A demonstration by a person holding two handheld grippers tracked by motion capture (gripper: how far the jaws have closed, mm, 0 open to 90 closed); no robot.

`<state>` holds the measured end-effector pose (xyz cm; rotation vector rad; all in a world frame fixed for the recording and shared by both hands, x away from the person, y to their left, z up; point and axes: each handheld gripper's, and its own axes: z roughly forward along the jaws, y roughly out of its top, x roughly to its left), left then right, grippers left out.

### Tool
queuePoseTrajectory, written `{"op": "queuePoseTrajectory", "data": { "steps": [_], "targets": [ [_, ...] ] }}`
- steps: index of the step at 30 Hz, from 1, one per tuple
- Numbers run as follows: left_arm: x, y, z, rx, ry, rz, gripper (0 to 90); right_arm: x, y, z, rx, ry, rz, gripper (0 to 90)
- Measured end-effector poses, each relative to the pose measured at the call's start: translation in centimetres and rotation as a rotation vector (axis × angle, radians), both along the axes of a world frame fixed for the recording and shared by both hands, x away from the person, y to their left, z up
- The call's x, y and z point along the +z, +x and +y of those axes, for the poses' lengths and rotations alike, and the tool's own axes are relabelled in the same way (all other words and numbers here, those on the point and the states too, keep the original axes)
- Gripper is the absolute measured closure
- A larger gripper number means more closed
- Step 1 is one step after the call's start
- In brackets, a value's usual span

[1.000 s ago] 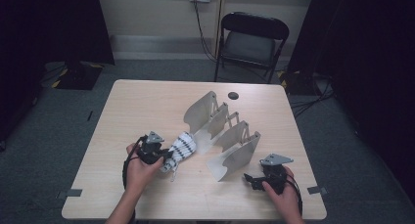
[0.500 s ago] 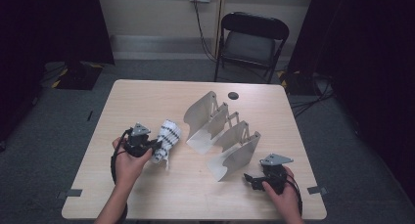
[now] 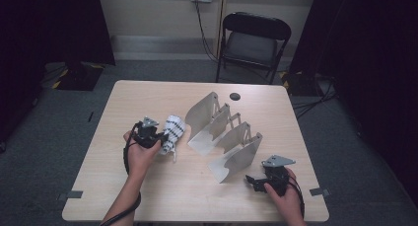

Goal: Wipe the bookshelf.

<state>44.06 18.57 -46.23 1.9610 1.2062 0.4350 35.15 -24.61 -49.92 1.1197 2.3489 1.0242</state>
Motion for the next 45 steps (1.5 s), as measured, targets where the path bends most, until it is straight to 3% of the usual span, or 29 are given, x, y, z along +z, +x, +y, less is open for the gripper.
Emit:
{"op": "queuePoseTrajectory", "data": {
  "steps": [8,12,32,45],
  "targets": [
    [-0.3,0.3,-0.1,0.012,-0.01,-0.004,75.0,0.0,-0.1,0.0,-0.004,0.0,0.002,13.7],
    [-0.1,0.0,0.2,0.03,-0.01,-0.017,65.7,0.0,-0.1,0.0,-0.005,0.0,0.0,13.7],
    [0.6,-1.5,0.6,0.011,-0.003,-0.012,32.4,0.0,-0.4,0.0,-0.009,0.0,0.003,13.6],
    [0.6,-2.8,1.2,-0.007,-0.013,-0.004,24.9,0.0,-0.4,0.0,-0.002,-0.002,0.001,13.4]
  ]
}}
